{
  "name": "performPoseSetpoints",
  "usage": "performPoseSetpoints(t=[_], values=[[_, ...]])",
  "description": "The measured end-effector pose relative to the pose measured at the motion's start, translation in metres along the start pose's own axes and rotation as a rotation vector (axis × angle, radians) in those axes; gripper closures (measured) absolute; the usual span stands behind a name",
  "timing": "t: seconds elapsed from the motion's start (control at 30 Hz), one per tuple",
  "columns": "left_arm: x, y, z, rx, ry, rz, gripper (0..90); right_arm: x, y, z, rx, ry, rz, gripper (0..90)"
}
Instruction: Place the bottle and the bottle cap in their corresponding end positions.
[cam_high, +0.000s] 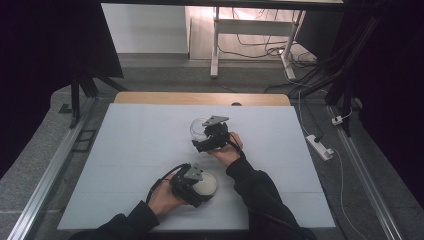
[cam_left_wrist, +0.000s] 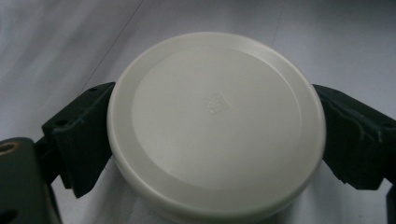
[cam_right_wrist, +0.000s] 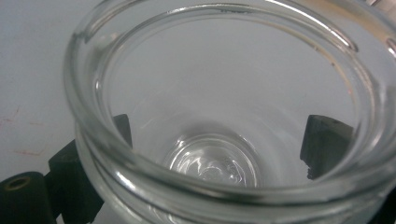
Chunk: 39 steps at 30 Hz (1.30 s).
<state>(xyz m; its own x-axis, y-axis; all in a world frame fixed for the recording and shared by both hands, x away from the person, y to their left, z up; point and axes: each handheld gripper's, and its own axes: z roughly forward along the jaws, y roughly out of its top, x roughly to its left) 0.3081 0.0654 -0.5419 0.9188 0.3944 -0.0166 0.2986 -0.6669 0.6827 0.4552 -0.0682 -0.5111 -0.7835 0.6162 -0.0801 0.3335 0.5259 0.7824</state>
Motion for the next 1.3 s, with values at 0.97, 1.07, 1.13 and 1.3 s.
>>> performPoseSetpoints(t=[0.97, 1.07, 1.13, 1.3], values=[[0.004, -0.002, -0.009, -0.053, -0.031, -0.075, 0.0, -0.006, -0.003, -0.019, -0.035, 0.060, 0.029, 0.0], [0.004, -0.003, -0.014, -0.066, -0.027, -0.091, 0.0, -0.005, -0.004, -0.024, -0.036, 0.064, 0.030, 0.0], [0.004, -0.003, -0.017, -0.077, -0.030, -0.105, 0.0, -0.004, -0.005, -0.027, -0.035, 0.063, 0.031, 0.0], [0.004, -0.005, -0.025, -0.087, -0.038, -0.119, 0.0, -0.002, -0.010, -0.035, -0.024, 0.075, 0.036, 0.0]])
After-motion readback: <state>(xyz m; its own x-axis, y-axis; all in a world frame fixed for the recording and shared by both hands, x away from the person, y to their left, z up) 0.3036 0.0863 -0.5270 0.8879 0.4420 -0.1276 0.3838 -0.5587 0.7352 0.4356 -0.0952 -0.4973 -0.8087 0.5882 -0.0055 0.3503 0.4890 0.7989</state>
